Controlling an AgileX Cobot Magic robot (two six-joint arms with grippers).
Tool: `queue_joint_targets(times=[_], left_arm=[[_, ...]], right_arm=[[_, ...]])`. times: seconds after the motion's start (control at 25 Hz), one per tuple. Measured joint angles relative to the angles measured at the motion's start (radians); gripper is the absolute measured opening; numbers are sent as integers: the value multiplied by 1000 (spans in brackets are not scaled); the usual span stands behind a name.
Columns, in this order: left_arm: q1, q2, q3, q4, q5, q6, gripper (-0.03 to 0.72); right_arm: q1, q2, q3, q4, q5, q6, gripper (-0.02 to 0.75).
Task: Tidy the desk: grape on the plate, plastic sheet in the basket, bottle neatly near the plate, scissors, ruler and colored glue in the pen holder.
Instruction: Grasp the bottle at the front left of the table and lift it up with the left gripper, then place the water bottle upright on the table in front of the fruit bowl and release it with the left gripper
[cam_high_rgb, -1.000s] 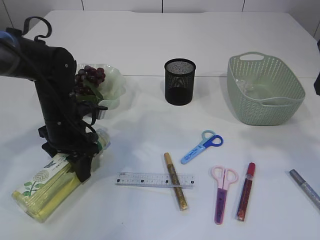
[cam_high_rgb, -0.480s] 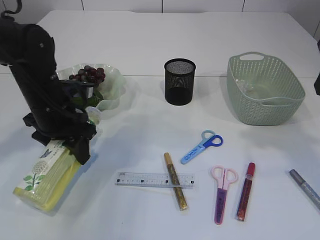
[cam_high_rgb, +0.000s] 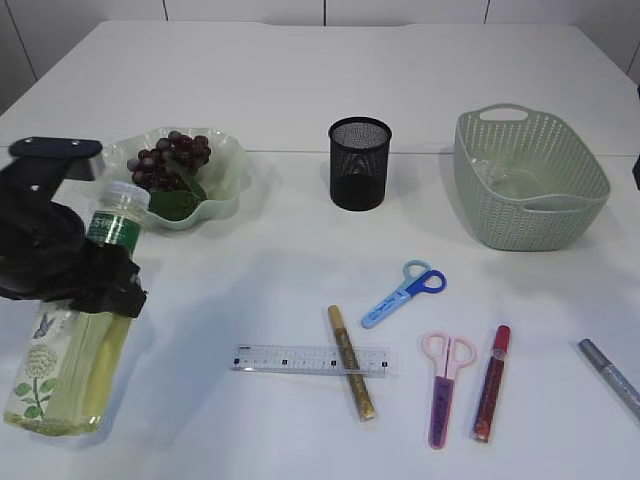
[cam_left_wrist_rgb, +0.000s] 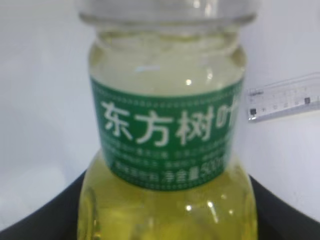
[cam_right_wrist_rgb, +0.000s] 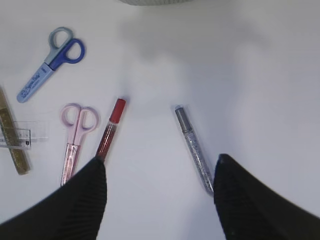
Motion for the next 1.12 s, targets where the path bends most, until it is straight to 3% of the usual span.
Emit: queue_joint_targets(times=[0.32, 0.52, 1.12], left_arm=[[0, -283, 276, -16, -418, -18, 454], [0, -327, 360, 22, -693, -20, 454], [0, 74, 390, -16, -1468, 48, 453]], right_arm=[[0, 0, 0, -4, 0, 0, 525], [0, 0, 0, -4, 0, 0, 526], [0, 0, 0, -4, 0, -2, 526]])
